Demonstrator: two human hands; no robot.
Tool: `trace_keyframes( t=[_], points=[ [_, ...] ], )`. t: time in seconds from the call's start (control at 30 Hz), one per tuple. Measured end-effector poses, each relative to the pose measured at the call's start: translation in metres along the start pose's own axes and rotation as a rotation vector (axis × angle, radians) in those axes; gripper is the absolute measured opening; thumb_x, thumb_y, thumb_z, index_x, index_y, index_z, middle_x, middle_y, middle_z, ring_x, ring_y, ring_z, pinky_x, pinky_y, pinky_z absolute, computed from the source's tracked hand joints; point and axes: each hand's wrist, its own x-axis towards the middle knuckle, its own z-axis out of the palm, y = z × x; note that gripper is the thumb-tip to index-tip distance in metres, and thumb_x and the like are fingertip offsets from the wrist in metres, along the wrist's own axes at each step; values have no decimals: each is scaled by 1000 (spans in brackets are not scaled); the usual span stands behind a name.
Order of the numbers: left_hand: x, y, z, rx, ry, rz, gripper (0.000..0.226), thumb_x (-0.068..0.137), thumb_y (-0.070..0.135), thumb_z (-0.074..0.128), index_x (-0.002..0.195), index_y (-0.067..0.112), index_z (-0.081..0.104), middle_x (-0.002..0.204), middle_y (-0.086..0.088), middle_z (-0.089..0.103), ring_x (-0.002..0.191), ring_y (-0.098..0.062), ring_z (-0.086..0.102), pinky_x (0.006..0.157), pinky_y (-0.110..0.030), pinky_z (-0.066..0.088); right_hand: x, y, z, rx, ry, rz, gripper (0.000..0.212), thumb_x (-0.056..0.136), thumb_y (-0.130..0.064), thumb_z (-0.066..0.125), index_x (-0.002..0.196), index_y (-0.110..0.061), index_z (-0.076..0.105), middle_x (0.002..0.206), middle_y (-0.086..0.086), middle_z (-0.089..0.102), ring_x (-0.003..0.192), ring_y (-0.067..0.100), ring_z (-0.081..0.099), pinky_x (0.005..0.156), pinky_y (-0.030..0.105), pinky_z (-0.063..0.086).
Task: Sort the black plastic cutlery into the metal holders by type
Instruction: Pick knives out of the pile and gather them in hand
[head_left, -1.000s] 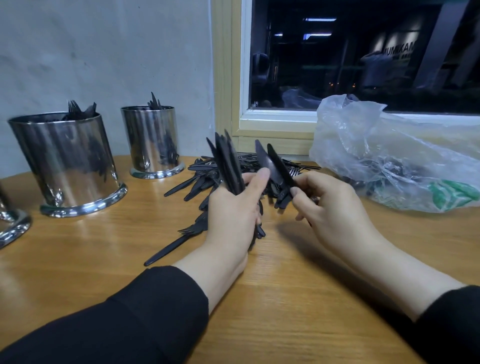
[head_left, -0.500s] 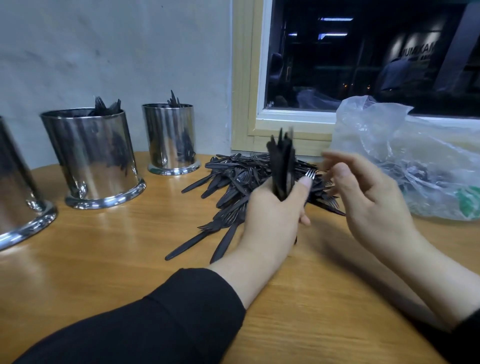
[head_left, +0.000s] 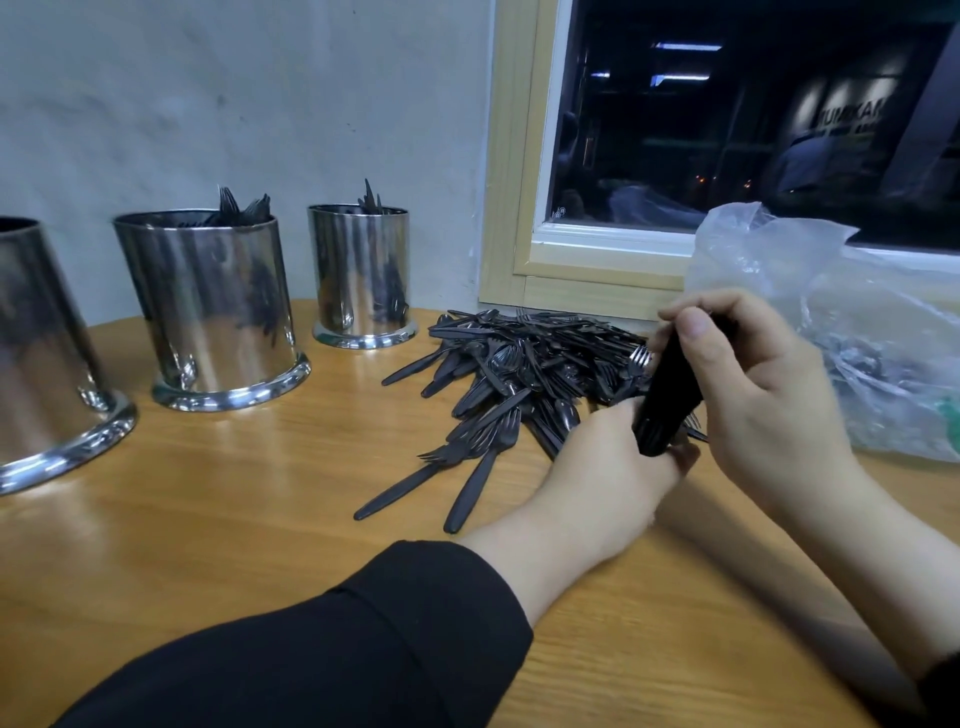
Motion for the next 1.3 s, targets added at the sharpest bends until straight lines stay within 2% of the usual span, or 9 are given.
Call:
trace_keyframes(
  t=[0.23,0.43,0.53,0.67,0.77,0.9,1.07,1.23,1.3],
  points=[
    [-2,8,-11,-27,126,56,21,94,32,67,77,24,60,69,6,60,62,-9,48,56,-23,39,7,-26,13,129,-49,63,36,95,-42,48,126,-28,58,98,5,73,89,22,74,72,72,53],
    [5,20,-59,-197,333,184,29,93,40,70,78,17,60,52,9,49,48,-21,47,53,-35,41,28,-6,25,21,50,-32,37,103,-42,41,130,-23,59,108,-6,70,97,16,68,78,34,57],
    [18,27,-109,-195,385,231,23,101,30,64,85,14,60,53,2,51,44,-23,57,48,-30,48,29,14,45,-323,-256,-146,20,101,-18,57,113,-26,70,103,-16,70,98,1,64,88,31,52],
    [35,11,-152,-93,429,180,16,103,25,62,88,18,61,55,2,49,42,-18,47,45,-27,41,27,36,81,-614,-664,-297,49,86,6,60,127,-21,68,128,-6,64,109,19,57,96,38,48],
    [36,-18,-157,-151,457,73,23,101,30,64,83,19,55,51,7,39,42,-15,33,44,-27,28,27,49,94,-750,-772,-289,63,75,1,65,131,-28,64,129,-8,60,104,20,52,86,48,50],
    [30,-36,-160,-282,406,-45,24,101,33,62,85,19,51,48,11,34,42,-12,29,42,-25,27,21,55,95,-768,-798,-300,41,93,-12,57,128,-32,64,117,-9,58,98,19,50,81,46,50],
    [28,-36,-160,-282,392,-64,30,102,36,61,91,8,64,46,8,34,42,-13,31,45,-27,29,21,49,91,-710,-674,-282,18,93,-16,68,108,-24,74,106,-6,60,94,20,56,83,39,51],
    [25,-35,-167,-265,385,-38,35,102,37,61,89,5,66,53,1,41,46,-16,36,45,-28,32,23,26,79,-547,-286,-141,6,91,-21,71,93,-24,76,94,-8,61,81,6,57,74,9,39],
    [23,-33,-165,-234,354,-16,36,101,37,62,88,5,70,61,-1,51,48,-14,41,44,-27,33,23,18,75,-439,-138,-6,13,93,-30,68,80,-30,67,85,-9,61,73,6,56,69,13,40]
  ],
)
